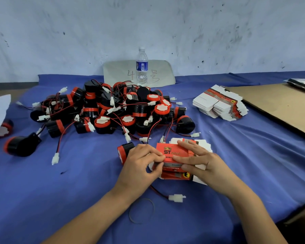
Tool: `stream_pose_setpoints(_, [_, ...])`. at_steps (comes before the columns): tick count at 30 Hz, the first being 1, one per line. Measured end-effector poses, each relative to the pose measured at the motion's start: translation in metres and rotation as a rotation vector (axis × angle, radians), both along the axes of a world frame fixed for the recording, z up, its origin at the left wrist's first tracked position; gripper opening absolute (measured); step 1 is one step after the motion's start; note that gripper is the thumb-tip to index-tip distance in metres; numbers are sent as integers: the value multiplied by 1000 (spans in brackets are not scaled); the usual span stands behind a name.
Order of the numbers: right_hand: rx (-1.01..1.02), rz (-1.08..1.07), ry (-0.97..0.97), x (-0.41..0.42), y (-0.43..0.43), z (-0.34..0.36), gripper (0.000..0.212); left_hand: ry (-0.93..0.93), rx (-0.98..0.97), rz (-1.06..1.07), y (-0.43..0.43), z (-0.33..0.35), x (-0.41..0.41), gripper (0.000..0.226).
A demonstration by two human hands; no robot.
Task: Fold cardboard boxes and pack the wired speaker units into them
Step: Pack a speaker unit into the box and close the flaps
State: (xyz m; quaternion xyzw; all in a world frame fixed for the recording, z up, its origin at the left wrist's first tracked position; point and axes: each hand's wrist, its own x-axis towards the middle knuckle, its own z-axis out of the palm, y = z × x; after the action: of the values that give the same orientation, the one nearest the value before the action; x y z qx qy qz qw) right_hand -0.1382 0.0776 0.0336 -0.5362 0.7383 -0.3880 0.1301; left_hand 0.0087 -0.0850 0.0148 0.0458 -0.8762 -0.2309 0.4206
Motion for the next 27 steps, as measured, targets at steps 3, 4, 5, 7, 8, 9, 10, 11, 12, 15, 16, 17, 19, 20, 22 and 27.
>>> stream_pose_setpoints(3, [-50,-18,5,3,1,-3,48,-8,-20,-6,-1,0,-1,7])
stream_pose_setpoints(4, [-65,-27,-11,4,1,-3,48,-6,-20,-15,-1,0,-1,7])
stream_pose_setpoints(5, [-75,-34,-13,5,0,-4,46,0,-18,-23,-1,0,-1,7])
stream_pose_setpoints(7, [-66,-54,44,8,-4,-4,46,13,-6,-36,-2,0,-1,9])
stream_pose_setpoints(8, [-55,-68,72,9,-6,-5,48,17,-2,-38,-1,-1,-1,10])
stream_pose_setpoints(9, [-54,-87,82,10,-7,-5,49,17,-5,-37,-1,-1,-1,11])
stream_pose_setpoints(10, [-60,-105,71,11,-8,-5,48,18,-12,-32,-1,-2,-1,13])
stream_pose_setpoints(11, [-70,-119,51,12,-9,-5,47,20,-18,-28,-1,-3,-1,12])
stream_pose_setpoints(12, [-72,-131,35,12,-9,-5,47,21,-17,-27,-1,-4,-1,11])
stream_pose_setpoints(15, [-43,-154,25,11,-9,-4,49,17,27,-41,-2,-6,-3,6])
stream_pose_setpoints(16, [-41,-155,12,10,-9,-4,49,16,39,-45,-1,-6,-4,5])
stream_pose_setpoints(17, [-45,-148,-8,10,-9,-4,50,16,43,-45,-1,-6,-4,4])
stream_pose_setpoints(19, [-54,-136,-38,10,-9,-3,51,10,31,-42,-1,-6,-4,2])
stream_pose_setpoints(20, [-52,-134,-46,10,-9,-3,52,1,23,-38,-1,-6,-4,4])
stream_pose_setpoints(22, [-58,-136,-37,12,-10,-3,51,-16,-6,-34,-1,-5,-3,6])
stream_pose_setpoints(27, [-292,-241,10,24,-13,2,31,-129,-15,-90,0,-2,0,46])
